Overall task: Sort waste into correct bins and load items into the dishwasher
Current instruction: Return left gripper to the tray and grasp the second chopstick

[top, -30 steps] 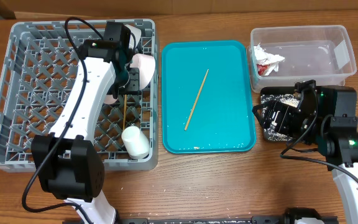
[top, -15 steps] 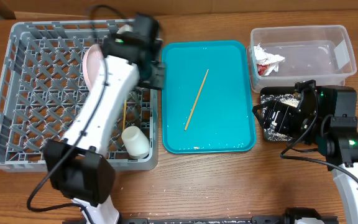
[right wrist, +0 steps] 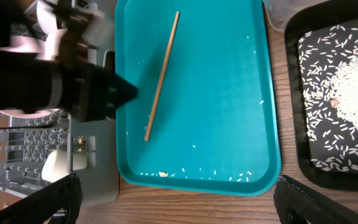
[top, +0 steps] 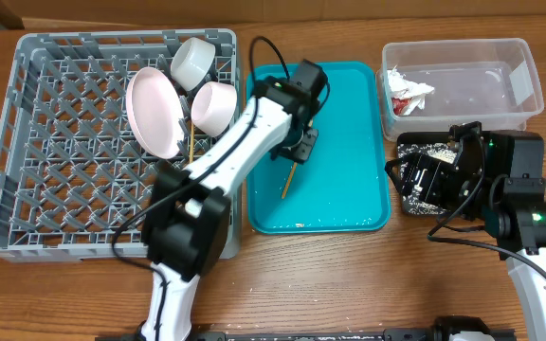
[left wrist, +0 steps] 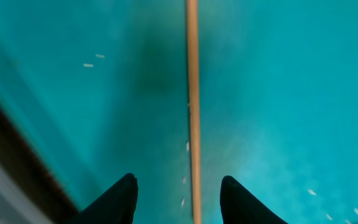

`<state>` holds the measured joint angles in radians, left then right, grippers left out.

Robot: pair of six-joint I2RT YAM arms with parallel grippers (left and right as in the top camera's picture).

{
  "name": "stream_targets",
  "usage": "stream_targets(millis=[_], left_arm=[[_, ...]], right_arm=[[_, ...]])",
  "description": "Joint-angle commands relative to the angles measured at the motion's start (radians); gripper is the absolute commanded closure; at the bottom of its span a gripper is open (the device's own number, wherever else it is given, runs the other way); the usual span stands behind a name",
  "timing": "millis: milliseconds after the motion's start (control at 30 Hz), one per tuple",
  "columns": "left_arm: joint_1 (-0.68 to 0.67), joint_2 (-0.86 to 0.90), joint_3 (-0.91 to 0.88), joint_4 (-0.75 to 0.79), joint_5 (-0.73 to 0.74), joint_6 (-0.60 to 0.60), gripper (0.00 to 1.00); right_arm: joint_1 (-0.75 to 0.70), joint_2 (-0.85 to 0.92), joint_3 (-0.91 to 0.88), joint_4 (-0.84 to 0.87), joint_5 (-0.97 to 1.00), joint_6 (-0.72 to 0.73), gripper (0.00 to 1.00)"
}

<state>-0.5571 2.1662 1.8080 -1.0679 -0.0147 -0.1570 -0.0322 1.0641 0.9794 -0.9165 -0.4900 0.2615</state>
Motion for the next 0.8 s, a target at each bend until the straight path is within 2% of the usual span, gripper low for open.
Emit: stream_targets(millis=[0,267,533,633,767], left_arm=[[-0.015,0.056,0.013,0.008,0.005,-0.011,0.55],[-0.015,0.113,0.012,0.037,0.005,-0.039,0.56],[-0.034,0.168,0.011,0.06,-0.006,-0.049,0.62],[-0.041,0.187,0.01,0.059,-0.044,-0.05,0.68],[-0.039,0.188,0.008,0.061,-0.049,-0.053,0.94]], right_arm=[[-0.003,-0.005,0.003,0.005,0.004,-0.004,0.0],[-0.003,-0.005,0.003,0.005,0.004,-0.004,0.0],[-0.003,-0.005,0.003,0.005,0.004,-0.004,0.0],[-0.003,-0.005,0.003,0.005,0.004,-0.004,0.0],[-0.003,-0.005,0.003,0.005,0.004,-0.004,0.0]])
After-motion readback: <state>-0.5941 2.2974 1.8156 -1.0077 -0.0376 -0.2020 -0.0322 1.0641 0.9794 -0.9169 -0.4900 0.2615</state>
